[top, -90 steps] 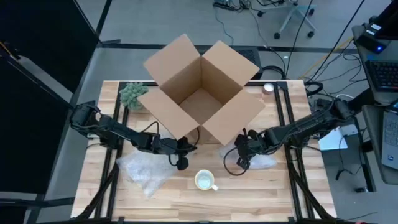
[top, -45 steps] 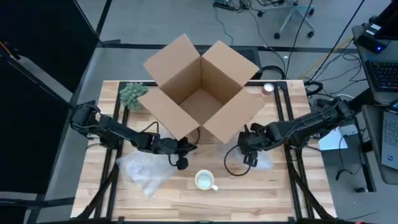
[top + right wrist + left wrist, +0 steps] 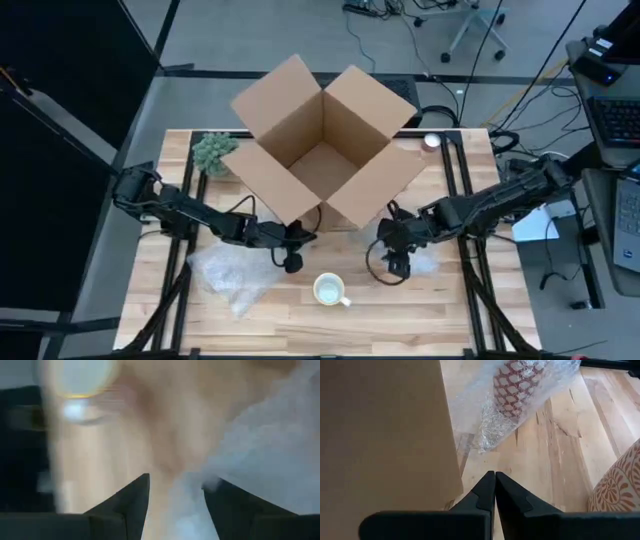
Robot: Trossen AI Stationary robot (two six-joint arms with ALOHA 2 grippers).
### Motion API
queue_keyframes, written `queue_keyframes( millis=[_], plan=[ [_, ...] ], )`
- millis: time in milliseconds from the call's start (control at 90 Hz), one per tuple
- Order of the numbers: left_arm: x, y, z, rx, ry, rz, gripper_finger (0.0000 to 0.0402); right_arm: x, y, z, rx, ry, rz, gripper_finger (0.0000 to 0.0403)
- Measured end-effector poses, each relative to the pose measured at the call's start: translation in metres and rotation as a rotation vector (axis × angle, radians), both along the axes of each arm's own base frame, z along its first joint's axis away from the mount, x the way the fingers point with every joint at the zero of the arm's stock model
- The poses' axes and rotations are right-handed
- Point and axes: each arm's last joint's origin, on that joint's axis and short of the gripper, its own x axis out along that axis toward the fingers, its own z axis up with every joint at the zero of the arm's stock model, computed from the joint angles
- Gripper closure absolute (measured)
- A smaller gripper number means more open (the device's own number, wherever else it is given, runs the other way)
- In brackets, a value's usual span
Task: Wrap mug
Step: Wrap the red mug with bubble wrap
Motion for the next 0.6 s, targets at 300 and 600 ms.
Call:
queue_keyframes(
  millis=[300,600],
  plan=[
    [0.0,0.0,0.0,0.001,0.002,0.0,0.0402,0.009,0.012,-0.02,-0.019,0.047,0.004,0.0233],
    [0.0,0.0,0.0,0.002,0.003,-0.001,0.0402,0.012,0.027,-0.023,0.184,0.178,0.04,0.0234]
  ],
)
